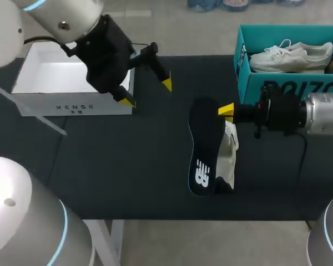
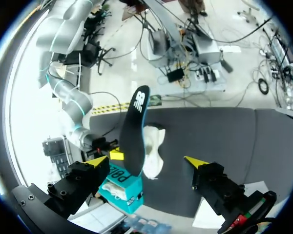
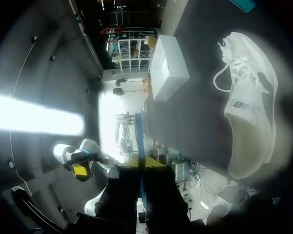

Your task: Take the shoe out of the shoebox, open the shoe tongue, remove and reinsert the insole, then place the shoe into the shoebox

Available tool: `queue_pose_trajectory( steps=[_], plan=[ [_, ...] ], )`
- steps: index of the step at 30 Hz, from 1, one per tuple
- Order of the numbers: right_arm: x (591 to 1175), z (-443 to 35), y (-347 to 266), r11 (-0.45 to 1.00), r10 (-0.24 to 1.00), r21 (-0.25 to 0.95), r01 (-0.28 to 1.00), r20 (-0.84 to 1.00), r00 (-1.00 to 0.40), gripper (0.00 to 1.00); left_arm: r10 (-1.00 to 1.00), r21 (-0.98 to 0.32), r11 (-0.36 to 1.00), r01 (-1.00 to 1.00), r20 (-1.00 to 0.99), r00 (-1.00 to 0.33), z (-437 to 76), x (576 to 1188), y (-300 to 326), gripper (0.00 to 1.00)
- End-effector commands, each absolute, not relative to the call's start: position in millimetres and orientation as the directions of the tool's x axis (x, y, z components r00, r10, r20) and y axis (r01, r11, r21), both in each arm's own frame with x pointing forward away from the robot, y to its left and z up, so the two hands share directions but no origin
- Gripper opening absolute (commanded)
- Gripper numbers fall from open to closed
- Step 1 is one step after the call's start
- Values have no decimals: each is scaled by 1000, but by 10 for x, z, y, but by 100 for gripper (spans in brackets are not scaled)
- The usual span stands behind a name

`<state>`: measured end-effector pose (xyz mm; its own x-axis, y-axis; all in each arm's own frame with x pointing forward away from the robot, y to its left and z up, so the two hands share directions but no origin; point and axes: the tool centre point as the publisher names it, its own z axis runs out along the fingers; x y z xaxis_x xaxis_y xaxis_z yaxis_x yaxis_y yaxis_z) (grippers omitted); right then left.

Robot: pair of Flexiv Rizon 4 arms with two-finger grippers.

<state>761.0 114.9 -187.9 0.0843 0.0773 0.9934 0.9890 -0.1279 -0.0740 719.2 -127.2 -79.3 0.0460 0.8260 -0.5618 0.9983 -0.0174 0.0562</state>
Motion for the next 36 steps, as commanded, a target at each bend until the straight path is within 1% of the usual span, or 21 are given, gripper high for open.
queue_pose_trajectory(
  steps=[1,26,28,30,32,36],
  plan=[
    [7604,-1886,1159,-131,77,-74,989,993,84,0,160,63,-86,994,-984,76,-1005,7177,-960,100],
    [7604,-1886,1159,-131,77,-74,989,993,84,0,160,63,-86,994,-984,76,-1005,7177,-960,100],
    [7604,-1886,1159,-131,77,-74,989,993,84,0,107,58,-34,998,-992,61,-1084,7175,-833,100],
    [7604,-1886,1159,-131,77,-74,989,993,84,0,53,17,33,999,-998,15,-1174,7180,-709,100],
    [7604,-1886,1159,-131,77,-74,989,993,84,0,86,0,99,995,-996,-8,-1286,7170,-635,100],
    [7604,-1886,1159,-131,77,-74,989,993,84,0,95,14,105,994,-995,4,-1357,7151,-766,100]
  ],
)
